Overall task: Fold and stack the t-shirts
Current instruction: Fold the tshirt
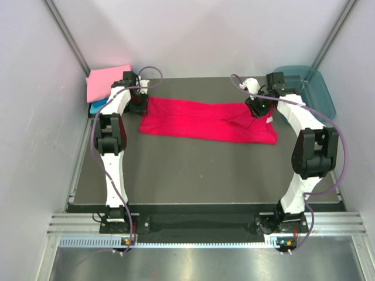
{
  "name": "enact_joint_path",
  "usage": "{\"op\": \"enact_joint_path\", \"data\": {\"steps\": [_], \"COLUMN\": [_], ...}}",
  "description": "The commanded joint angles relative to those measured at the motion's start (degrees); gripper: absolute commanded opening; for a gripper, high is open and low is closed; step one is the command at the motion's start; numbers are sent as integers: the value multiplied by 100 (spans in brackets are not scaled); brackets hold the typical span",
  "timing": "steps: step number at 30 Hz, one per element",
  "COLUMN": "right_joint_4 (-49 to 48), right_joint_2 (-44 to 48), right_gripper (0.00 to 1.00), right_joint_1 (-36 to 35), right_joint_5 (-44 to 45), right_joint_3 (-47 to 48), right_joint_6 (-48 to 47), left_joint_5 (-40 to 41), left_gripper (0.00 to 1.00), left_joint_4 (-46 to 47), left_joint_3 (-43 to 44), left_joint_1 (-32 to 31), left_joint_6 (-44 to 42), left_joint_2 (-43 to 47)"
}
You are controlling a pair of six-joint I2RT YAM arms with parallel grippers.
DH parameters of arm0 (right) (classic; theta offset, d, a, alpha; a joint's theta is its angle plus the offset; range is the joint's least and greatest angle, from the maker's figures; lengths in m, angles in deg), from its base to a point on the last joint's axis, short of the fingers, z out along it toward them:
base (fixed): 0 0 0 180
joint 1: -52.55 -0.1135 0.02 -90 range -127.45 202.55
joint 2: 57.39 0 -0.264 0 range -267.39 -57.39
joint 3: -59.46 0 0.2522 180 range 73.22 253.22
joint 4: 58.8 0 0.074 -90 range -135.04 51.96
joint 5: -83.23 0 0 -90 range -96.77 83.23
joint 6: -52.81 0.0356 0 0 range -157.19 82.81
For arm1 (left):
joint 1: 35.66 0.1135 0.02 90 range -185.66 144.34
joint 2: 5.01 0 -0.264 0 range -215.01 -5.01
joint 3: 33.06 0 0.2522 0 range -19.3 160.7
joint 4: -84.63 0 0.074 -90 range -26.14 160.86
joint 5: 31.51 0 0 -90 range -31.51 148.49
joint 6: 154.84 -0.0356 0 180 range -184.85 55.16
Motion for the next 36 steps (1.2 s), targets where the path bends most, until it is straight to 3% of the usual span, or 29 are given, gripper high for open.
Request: {"op": "enact_joint_path", "data": {"steps": [1, 24, 25, 26, 30, 36], "right_joint_4": [-145, -137, -137, -137, -137, -154], "right_joint_2": [18, -184, -184, -202, -193, -219], "right_gripper": [41, 41, 41, 41, 41, 41], "right_joint_1": [-79, -96, -105, -105, -132, -132], "right_joint_5": [-78, -87, -87, -87, -78, -69], "right_joint_3": [132, 316, 307, 316, 281, 298], "right_joint_6": [-29, -20, -20, -11, -11, -11], "left_joint_5": [-6, -269, -269, -269, -287, -243], "left_gripper": [32, 30, 29, 19, 0, 0], "left_joint_4": [5, -126, -126, -118, -39, 119], "left_joint_3": [46, -139, -139, -121, -86, 204], "left_joint_1": [21, 21, 21, 21, 12, 21], "left_joint_6": [-46, -2, -10, -2, 7, 7], "left_joint_2": [256, 124, 107, 98, 150, 379]}}
